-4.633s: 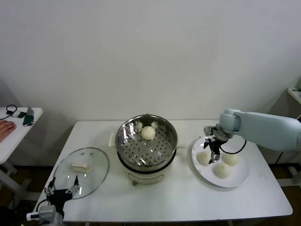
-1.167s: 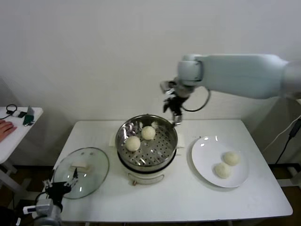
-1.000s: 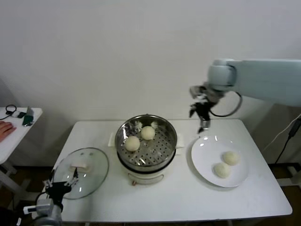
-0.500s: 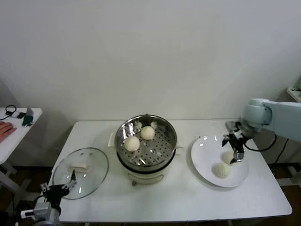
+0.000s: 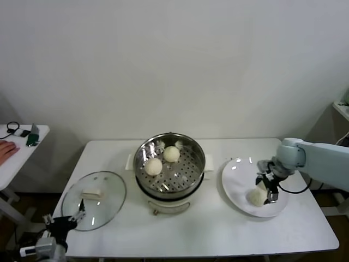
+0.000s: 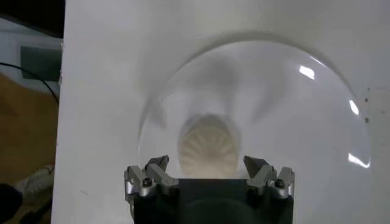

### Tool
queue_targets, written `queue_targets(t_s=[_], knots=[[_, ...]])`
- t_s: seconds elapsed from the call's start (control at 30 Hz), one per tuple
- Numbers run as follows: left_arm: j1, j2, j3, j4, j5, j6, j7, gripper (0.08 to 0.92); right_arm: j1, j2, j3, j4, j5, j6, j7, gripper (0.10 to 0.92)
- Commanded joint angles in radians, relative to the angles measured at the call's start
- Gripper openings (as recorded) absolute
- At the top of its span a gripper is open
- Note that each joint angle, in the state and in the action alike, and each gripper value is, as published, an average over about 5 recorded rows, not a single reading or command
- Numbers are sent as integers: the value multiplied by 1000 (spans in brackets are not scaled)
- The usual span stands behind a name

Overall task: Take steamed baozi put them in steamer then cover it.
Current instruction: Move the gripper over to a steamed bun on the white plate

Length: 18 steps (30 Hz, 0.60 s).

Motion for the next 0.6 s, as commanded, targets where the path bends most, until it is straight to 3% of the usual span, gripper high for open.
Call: queue_targets(t_s=[0.03, 0.3, 0.6], knots=[[2, 1, -1, -2, -3, -1, 0, 823, -87, -2, 64, -31, -49, -7, 11, 822], [-1, 4, -1, 0, -3, -1, 2, 823, -106, 14, 92, -65, -52, -9, 13, 780], [-17, 1, 1, 5, 4, 10, 5, 823, -72, 31, 95, -82, -38, 25, -37, 671]])
